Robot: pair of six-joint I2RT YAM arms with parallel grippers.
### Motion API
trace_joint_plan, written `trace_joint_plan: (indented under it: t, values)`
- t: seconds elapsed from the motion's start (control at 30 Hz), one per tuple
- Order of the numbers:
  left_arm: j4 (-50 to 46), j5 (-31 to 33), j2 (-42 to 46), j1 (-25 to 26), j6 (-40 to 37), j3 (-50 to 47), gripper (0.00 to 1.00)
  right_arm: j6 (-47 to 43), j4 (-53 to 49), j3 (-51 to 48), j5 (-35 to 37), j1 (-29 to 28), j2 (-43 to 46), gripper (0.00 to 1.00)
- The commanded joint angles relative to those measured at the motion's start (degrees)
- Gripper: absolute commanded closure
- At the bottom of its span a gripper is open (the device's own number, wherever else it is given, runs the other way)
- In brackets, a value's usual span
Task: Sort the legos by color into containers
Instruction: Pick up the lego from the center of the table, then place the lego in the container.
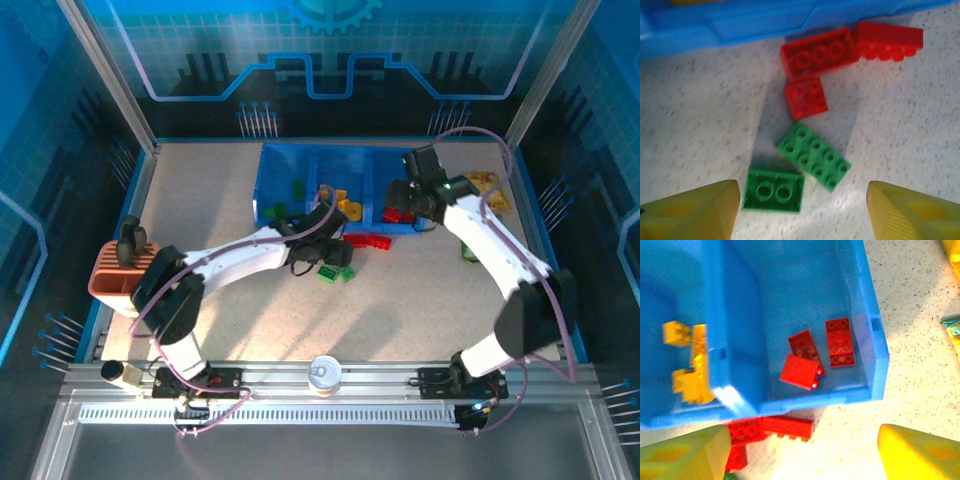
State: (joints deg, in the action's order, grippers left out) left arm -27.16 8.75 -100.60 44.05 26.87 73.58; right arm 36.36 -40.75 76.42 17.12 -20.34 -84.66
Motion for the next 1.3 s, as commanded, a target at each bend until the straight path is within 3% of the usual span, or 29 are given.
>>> trace_joint_plan:
  t: [0.0,0.33,0.57,0.73,0.87,1.1,1.27]
  values:
    - [-5.28,1.59,-5.88,0.25,-1.91,6.98,0.31,0.66,-0.81,-6.71,0.46,-1.35,6.38,0.22]
    - [-12.18,4.31,-20.46,0.16,-1.3,20.64,0.33,3.52,-2.5,-28.92,1.42,-1.33,26.37,0.22]
    - [-14.26,5.1,-26.53,-0.19,-0.86,25.67,0.37,4.34,-5.19,-34.96,0.99,-0.76,35.32,0.22]
    - [-15.98,4.39,-29.68,-0.2,-0.76,28.96,0.56,3.9,-5.78,-35.07,0.85,0.45,37.19,0.22]
    - [-18.6,7.29,-26.53,0.63,-0.67,29.22,0.71,3.44,-6.25,-33.59,0.89,0.78,37.57,0.22]
    - [-17.33,8.93,-13.44,4.88,-2.18,33.04,0.7,3.88,-4.63,-34.04,0.6,1.3,37.08,0.22]
    - [-14.55,8.52,-15.84,4.64,-6.24,43.13,0.68,4.85,-3.22,-34.71,-2.36,1.63,37.36,0.22]
